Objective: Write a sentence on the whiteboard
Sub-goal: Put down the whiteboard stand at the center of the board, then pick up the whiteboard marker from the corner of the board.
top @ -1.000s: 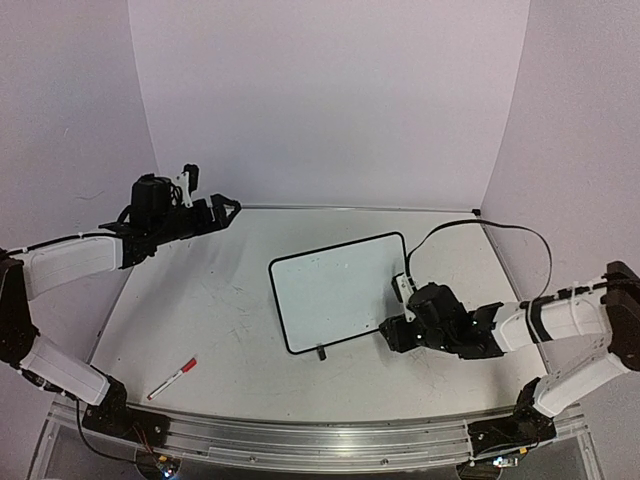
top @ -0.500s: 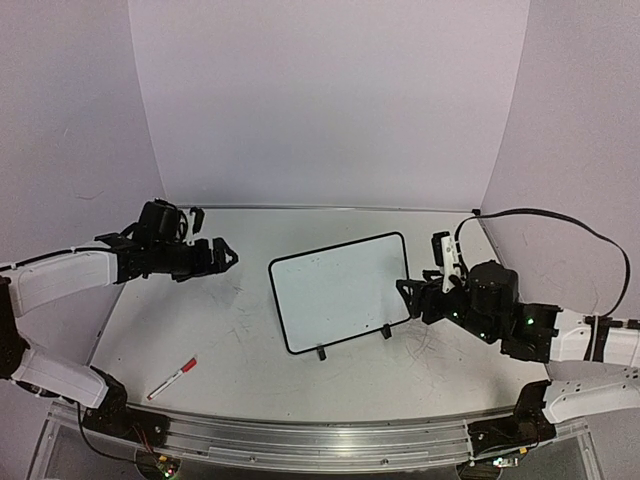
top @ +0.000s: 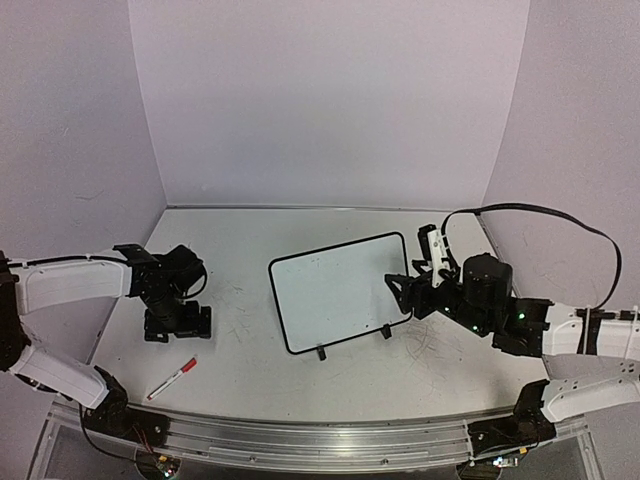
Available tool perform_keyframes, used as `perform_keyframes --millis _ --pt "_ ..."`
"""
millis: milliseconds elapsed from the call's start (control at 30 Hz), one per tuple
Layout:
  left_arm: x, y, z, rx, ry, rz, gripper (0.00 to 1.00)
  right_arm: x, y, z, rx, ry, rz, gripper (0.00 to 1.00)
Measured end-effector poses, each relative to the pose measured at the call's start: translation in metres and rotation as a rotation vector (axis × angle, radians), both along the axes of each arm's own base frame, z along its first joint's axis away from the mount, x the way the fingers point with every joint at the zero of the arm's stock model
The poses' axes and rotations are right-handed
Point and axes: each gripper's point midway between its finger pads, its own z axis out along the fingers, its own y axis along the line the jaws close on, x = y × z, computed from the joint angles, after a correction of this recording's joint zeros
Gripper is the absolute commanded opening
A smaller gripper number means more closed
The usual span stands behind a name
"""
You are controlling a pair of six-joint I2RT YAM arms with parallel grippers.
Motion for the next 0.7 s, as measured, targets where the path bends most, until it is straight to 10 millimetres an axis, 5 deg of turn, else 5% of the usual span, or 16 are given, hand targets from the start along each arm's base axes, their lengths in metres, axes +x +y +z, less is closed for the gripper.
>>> perform_keyframes --millis 200,433,700 --pt "-0.035 0.017 -0.021 0.052 0.135 0.016 0.92 -0.008 -0.006 0.017 0.049 -0.041 0.015 0.74" --pt "-0.049 0.020 -0.038 0.080 0.215 0.005 0.64 -0.017 -0.019 0.050 0.111 -0.118 0.022 0.74" --pt "-0.051 0.015 -0.053 0.094 0.260 -0.035 0.48 -0.021 -0.026 0.064 0.117 -0.163 0.016 0.72"
